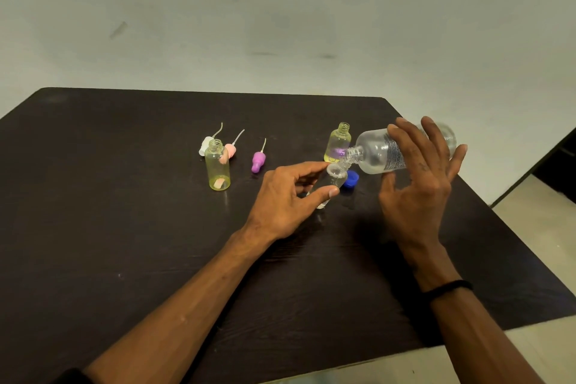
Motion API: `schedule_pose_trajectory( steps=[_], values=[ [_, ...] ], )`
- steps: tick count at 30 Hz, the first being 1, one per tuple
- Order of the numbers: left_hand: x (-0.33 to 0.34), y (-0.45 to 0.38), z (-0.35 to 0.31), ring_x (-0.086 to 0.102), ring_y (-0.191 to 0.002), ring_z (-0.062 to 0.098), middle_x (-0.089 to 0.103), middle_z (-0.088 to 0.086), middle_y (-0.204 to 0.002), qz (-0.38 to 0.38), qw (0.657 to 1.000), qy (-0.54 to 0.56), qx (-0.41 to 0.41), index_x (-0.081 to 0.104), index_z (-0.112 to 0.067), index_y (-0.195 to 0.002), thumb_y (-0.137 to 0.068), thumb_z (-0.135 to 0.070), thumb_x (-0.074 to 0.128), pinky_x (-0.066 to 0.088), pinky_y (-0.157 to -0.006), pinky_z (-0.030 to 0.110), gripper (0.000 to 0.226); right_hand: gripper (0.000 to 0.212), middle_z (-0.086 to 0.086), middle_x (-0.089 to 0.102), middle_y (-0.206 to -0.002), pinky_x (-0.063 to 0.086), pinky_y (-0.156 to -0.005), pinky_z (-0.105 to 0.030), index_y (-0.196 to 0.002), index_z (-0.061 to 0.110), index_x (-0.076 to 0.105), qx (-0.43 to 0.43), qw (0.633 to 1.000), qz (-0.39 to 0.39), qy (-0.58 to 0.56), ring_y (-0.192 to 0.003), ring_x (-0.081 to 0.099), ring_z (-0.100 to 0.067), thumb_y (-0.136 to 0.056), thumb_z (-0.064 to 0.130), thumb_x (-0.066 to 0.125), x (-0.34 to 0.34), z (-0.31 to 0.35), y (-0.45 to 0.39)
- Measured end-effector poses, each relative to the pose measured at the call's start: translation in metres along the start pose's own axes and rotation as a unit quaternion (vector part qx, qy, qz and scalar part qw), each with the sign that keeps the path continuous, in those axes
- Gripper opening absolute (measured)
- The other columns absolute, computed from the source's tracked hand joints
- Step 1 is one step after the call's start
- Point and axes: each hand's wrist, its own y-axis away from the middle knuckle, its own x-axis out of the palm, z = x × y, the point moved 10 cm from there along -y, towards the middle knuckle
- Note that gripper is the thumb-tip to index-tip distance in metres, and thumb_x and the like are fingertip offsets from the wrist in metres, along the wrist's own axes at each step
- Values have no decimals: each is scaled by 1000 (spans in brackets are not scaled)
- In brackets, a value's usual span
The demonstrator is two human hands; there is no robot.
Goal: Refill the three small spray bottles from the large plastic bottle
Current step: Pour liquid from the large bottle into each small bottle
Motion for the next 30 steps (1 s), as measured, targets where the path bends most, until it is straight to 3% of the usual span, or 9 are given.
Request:
schedule_pose_trajectory(
  steps=[11,17,22,26,30],
  values=[
    [-3,0,2,73,-111,12,77,-9,-119,-20,1000,18,-5,71,-19,-134,-90,-28,83,61,-98,37,46,82,2,53,-156,9,-121,-77,-148,18,57,19,999,31,-8,-153,36,-22,-73,-10,74,6,-1,2],
    [-8,0,-2,70,-113,-1,76,-10,-121,-46,999,29,-7,70,-17,-135,-88,-24,84,57,-98,20,49,84,0,56,-152,14,-119,-79,-150,20,54,47,997,56,-26,-146,46,-20,-74,6,86,13,-7,7],
    [-9,-1,-4,71,-111,1,76,-10,-120,-56,998,22,-1,70,-17,-133,-91,-22,82,57,-100,22,44,82,2,60,-146,17,-121,-75,-148,19,57,77,995,57,-34,-138,54,-19,-73,12,90,16,-12,10],
    [-15,-2,-9,70,-110,-4,74,-20,-116,-76,997,13,7,71,-22,-128,-92,-19,80,54,-98,16,38,80,2,63,-143,31,-117,-72,-146,18,57,107,991,49,-56,-131,59,-18,-74,18,92,17,-20,12],
    [-20,-7,-1,71,-107,1,74,-19,-113,-94,996,-1,-7,72,-26,-126,-91,-20,81,57,-93,19,36,79,7,62,-139,44,-109,-68,-145,21,56,165,981,30,-94,-122,50,3,-75,26,93,15,-30,15]
  ],
)
